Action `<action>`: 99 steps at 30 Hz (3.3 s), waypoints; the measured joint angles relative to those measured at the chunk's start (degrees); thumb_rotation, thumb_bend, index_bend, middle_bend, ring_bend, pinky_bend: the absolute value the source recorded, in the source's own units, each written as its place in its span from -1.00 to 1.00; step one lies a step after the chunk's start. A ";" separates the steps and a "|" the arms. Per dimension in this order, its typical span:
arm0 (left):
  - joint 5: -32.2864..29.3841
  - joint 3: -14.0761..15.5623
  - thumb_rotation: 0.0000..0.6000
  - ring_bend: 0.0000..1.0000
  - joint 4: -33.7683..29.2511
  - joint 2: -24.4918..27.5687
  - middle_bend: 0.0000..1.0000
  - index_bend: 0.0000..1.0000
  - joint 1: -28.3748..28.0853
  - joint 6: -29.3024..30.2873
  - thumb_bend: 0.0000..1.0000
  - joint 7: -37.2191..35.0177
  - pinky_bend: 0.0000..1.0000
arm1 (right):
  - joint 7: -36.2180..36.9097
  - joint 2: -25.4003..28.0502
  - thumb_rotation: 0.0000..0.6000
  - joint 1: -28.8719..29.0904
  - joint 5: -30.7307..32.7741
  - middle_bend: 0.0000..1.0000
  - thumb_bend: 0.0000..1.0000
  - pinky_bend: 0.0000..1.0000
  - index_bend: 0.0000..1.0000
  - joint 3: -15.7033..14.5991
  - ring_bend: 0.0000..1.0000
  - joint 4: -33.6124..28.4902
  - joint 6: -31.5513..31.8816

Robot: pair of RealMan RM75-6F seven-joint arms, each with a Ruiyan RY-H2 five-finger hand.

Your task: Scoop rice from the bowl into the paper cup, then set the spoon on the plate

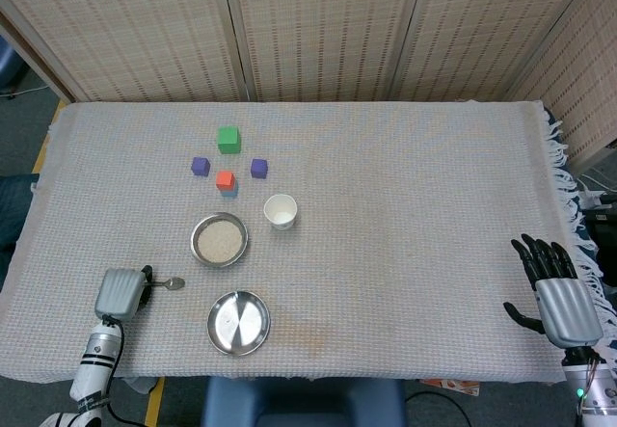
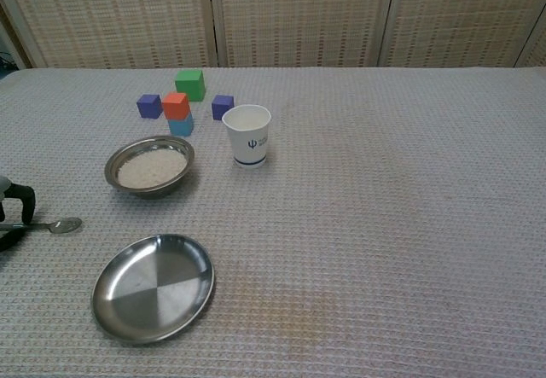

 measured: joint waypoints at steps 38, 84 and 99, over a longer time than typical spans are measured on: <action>0.25 -3.92 1.00 1.00 -13.50 8.15 1.00 0.50 -2.35 3.71 -0.20 5.69 1.00 | 0.31 0.27 1.00 -0.20 -1.78 -1.00 -0.74 -1.00 -1.00 -0.74 -1.00 -0.61 0.72; 2.31 -2.24 1.00 1.00 4.55 -10.54 1.00 0.53 -15.71 6.63 -0.20 55.85 1.00 | 2.63 2.00 1.00 -0.66 -3.74 -1.00 -0.74 -1.00 -1.00 -1.71 -1.00 -1.53 1.21; -9.97 -8.82 1.00 1.00 -9.99 -5.94 1.00 0.56 -15.40 -1.00 -0.20 48.57 1.00 | 2.56 2.03 1.00 -0.75 -3.61 -1.00 -0.74 -1.00 -1.00 -1.67 -1.00 -1.53 1.26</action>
